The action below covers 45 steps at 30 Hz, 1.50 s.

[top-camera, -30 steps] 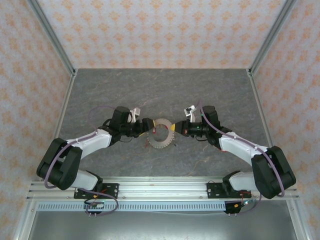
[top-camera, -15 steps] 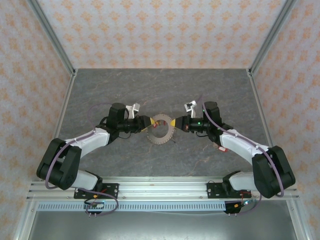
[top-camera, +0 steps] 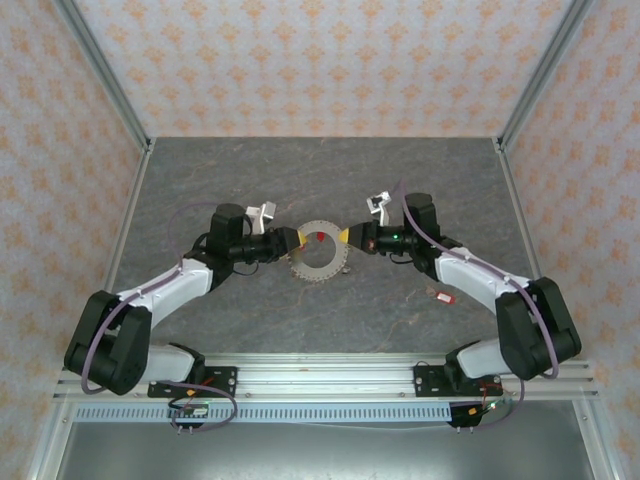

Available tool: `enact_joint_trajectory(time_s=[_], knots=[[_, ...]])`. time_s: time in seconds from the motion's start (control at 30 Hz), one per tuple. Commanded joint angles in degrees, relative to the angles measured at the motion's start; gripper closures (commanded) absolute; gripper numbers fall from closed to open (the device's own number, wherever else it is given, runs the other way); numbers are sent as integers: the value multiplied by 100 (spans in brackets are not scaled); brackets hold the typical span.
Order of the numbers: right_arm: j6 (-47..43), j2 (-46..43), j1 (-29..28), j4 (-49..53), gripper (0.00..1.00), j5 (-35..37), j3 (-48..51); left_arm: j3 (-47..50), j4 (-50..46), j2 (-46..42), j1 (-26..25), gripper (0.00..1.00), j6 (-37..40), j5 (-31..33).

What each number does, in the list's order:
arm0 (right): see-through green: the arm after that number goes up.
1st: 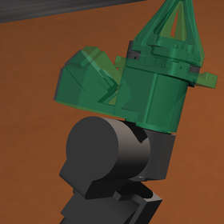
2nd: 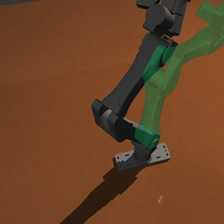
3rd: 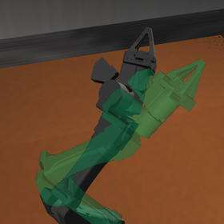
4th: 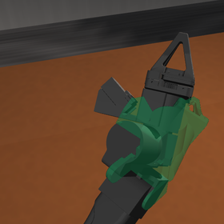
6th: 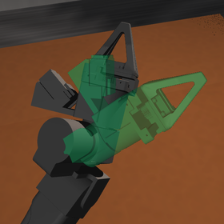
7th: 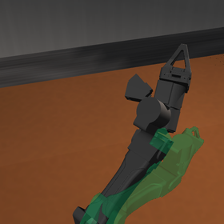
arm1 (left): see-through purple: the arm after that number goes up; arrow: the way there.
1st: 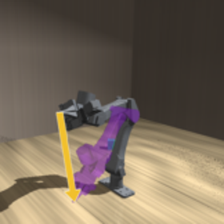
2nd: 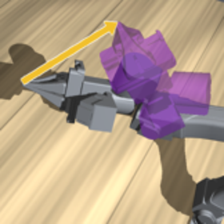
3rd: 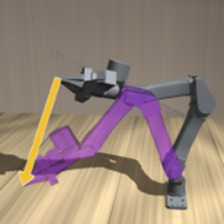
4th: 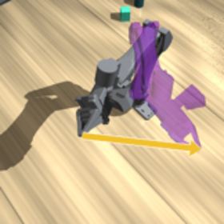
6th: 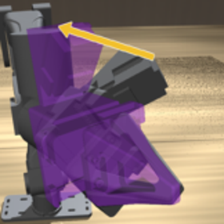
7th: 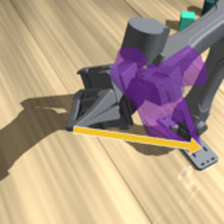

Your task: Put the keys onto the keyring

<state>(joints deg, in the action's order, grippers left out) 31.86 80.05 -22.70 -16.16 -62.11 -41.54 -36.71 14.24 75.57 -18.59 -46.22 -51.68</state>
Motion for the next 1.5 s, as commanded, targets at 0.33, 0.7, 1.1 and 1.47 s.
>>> enact_joint_trajectory(time_s=[0.33,0.7,1.1,1.47], knots=[[-218,479,4,-323,100,-172,-520,-477,-506,-616,-114,81,232,-53],[-592,-210,2,47,90,291,-381,-631,-602,-1036,-110,100,288,301],[-1795,-2444,3,120,71,2364,674,-780,-651,-2033,-111,100,1293,225],[-4026,-4087,-898,-990,74,2890,1882,-1159,-562,-2297,-117,100,1748,-178]])
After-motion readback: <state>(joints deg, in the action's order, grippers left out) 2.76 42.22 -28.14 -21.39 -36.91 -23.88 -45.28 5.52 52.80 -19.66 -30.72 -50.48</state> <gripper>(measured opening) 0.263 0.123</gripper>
